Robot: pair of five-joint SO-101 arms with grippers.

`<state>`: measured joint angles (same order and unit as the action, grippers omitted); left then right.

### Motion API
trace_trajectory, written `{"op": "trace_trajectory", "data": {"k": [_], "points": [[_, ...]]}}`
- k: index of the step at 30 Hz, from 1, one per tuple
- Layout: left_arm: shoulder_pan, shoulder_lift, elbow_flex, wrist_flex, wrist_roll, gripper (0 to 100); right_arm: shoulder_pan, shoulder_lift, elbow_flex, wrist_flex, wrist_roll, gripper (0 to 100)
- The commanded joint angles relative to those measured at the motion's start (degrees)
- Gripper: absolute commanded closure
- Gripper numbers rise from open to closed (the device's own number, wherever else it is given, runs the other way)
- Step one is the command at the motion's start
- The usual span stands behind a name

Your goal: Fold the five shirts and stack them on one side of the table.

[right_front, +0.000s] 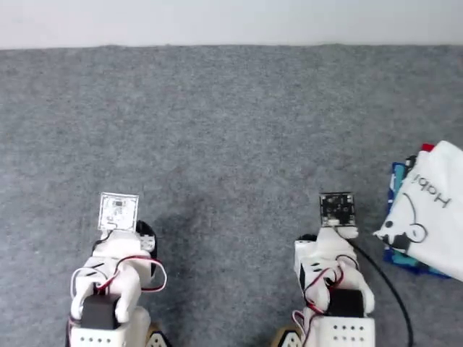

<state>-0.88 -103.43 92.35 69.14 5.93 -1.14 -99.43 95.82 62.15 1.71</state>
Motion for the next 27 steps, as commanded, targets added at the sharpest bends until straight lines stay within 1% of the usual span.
{"op": "trace_trajectory", "data": {"k": [1,4,8,12,15,22,24,27], "points": [[0.35,-0.62,0.31,-1.58,0.35,99,-2.42,-4.79,0.62,4.26,0.7,98.9],[0.18,-0.62,2.15,-1.67,0.35,99,-4.53,-4.44,0.62,9.36,0.7,98.9],[-0.18,-0.62,4.0,-3.52,0.7,99,-2.86,-4.26,0.62,9.71,0.7,98.9],[0.26,-0.62,4.09,-3.34,2.46,99,1.27,-4.26,0.62,11.47,0.44,98.9],[-0.09,-0.44,4.09,-3.25,2.37,99,5.05,-4.26,0.62,12.79,0.35,98.9],[-0.09,-0.44,4.09,2.46,2.37,99,18.51,-4.26,0.62,12.79,0.62,98.9],[-0.09,-0.53,4.09,2.64,2.37,99,20.62,-4.26,0.62,12.79,0.62,98.9],[-0.09,-0.53,4.09,2.64,2.29,99,21.49,-4.26,0.62,12.79,0.62,98.9]]}}
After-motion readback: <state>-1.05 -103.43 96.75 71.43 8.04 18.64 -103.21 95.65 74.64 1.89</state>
